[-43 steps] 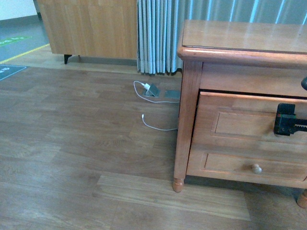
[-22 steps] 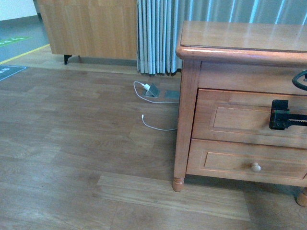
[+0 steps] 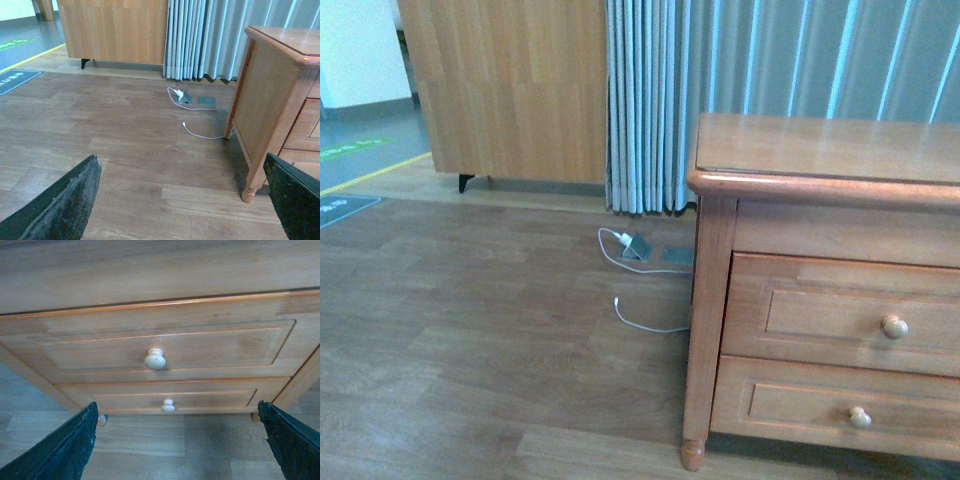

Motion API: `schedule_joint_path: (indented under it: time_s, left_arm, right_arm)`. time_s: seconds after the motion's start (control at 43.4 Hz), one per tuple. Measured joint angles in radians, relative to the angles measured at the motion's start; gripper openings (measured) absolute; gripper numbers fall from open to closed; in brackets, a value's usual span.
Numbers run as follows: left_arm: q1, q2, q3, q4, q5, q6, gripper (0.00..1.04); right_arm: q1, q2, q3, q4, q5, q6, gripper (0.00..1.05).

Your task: Place pink marker in drawer with both arms

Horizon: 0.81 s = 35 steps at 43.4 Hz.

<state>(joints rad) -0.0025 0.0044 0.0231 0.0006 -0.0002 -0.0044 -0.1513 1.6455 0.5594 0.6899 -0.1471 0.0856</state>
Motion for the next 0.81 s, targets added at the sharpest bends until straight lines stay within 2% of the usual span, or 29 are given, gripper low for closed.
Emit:
schedule_joint_path:
  time_s: [0.115, 0.345, 0.484, 0.737, 0.806]
  left_arm:
    - [0.000, 0.000, 0.000, 0.000, 0.000, 0.000, 0.99]
    - [0.000, 0.000, 0.000, 0.000, 0.000, 0.000, 0.99]
    - [0.000, 0.000, 0.000, 0.000, 0.000, 0.000, 0.99]
    - [0.000, 0.000, 0.000, 0.000, 0.000, 0.000, 0.99]
    - [0.000, 0.000, 0.000, 0.000, 0.000, 0.000, 0.99]
  right_arm:
    - [-0.035, -0.247, -0.140, -0.148, -0.085, -0.005, 0.96]
    - [-0.120, -0.626, -0.267, -0.442, -0.200, -0.010, 0.96]
    - [-0.181, -0.806, -0.322, -0.536, -0.261, -0.019, 0.96]
    - [-0.193, -0.825, -0.328, -0.529, -0.257, -0.023, 0.96]
    - [-0.172, -0.779, -0.409, -0.274, -0.182, -0.044, 0.87]
